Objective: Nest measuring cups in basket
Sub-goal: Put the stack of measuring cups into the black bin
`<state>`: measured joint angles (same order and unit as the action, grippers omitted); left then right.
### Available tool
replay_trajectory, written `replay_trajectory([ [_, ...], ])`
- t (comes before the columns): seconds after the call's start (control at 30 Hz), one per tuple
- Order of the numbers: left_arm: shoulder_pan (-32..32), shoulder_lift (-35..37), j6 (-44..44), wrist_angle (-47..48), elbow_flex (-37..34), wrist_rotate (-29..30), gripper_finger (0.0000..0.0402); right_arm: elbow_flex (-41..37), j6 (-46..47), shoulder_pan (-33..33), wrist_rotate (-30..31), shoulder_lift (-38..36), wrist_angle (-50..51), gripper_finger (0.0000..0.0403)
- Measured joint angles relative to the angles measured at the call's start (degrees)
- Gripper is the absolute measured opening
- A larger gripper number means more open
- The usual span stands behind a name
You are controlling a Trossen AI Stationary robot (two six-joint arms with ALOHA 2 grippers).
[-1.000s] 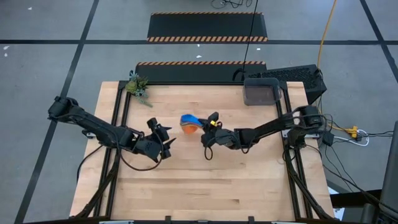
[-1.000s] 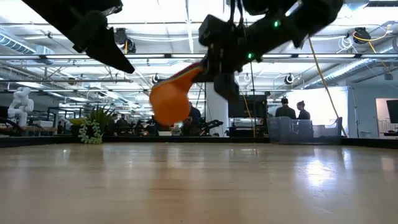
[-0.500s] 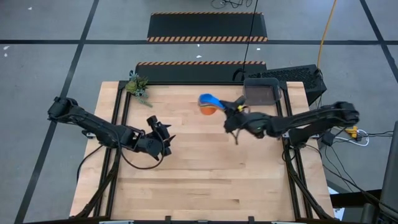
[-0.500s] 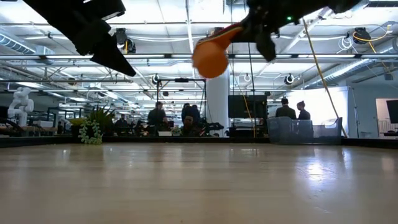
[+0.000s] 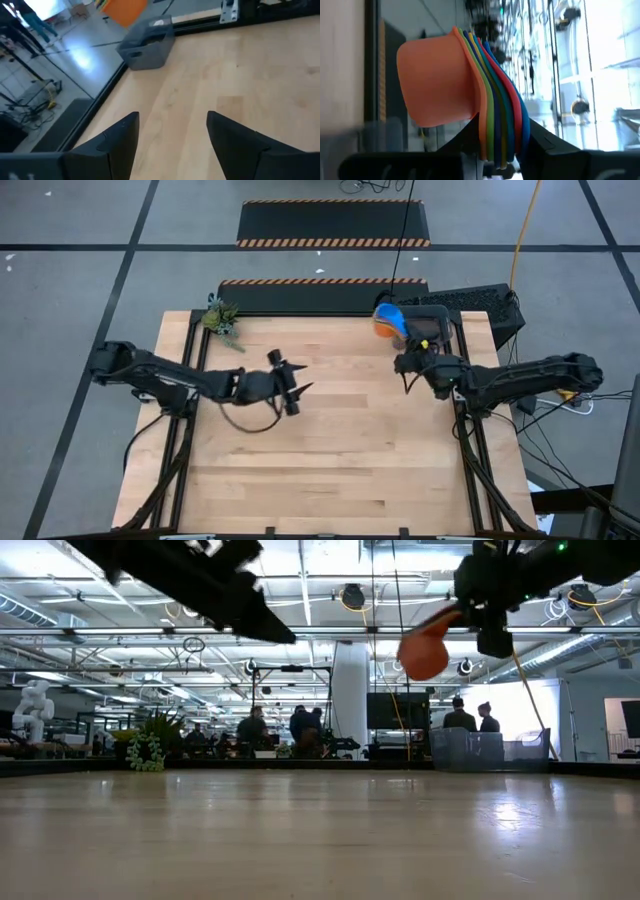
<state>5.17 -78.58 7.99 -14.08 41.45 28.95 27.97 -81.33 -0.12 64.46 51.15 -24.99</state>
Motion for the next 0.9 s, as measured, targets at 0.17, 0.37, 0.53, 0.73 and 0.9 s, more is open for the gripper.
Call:
replay_trajectory([
  [0.17, -7.5, -7.2, 2.7, -10.1, 0.0, -10.2, 0.0234, -3.1, -1.9, -4.7, 1.5, -0.4, 0.0, 0.0064],
  [0.37, -13.3, -12.8, 3.0, -17.6, 0.0, -17.9, 0.0234, -7.6, -2.7, -12.1, 0.0, -0.4, 0.1, 0.0064],
  [0.53, -15.5, -14.0, 5.9, -17.5, 2.5, -21.5, 0.0234, -8.4, -2.4, -15.9, -6.8, -0.4, -0.5, 0.0064],
  [0.73, -16.8, -14.0, 8.2, -17.1, 5.0, -22.1, 0.0234, -8.4, -2.2, -21.2, -9.1, -0.4, 0.7, 0.0065],
  [0.9, -17.6, -14.0, 7.0, -13.5, 5.0, -24.5, 0.0234, -8.4, -0.1, -23.4, -9.1, -0.4, 2.6, 0.0064],
])
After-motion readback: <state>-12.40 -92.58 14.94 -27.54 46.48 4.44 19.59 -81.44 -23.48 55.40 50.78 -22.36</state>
